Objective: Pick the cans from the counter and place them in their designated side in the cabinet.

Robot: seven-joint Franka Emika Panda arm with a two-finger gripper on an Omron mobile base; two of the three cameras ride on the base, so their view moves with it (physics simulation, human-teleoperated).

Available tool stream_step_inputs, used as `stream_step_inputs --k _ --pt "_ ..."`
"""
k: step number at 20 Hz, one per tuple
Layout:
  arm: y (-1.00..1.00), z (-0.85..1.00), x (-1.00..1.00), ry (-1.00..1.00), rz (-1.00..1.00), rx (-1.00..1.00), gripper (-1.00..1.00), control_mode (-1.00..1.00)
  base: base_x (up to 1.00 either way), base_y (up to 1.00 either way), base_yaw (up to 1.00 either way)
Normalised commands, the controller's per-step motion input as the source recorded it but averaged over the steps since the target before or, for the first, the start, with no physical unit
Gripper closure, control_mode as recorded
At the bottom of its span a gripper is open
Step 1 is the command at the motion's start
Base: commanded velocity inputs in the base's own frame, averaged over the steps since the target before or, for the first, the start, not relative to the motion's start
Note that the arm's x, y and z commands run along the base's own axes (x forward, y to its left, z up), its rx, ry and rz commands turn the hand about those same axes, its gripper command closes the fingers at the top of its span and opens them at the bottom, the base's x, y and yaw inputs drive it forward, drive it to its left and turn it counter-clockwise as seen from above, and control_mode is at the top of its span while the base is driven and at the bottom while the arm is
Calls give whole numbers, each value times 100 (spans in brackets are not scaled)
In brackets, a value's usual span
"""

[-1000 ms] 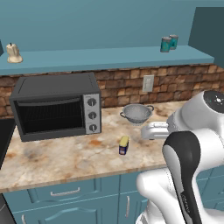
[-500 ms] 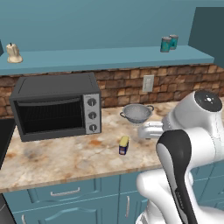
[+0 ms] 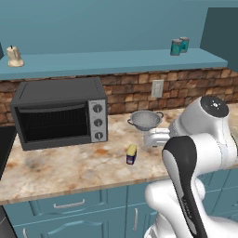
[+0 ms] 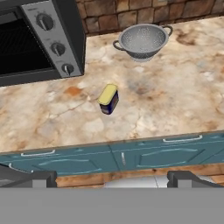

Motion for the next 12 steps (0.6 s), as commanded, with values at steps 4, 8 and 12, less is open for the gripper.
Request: stream_step_inputs --k 4,8,12 --pt "0 -11 13 0 0 0 -100 -100 0 0 0" --pt "2 -13 12 0 0 0 -100 -100 0 0 0" --pt "3 -16 13 0 0 0 -100 -100 0 0 0"
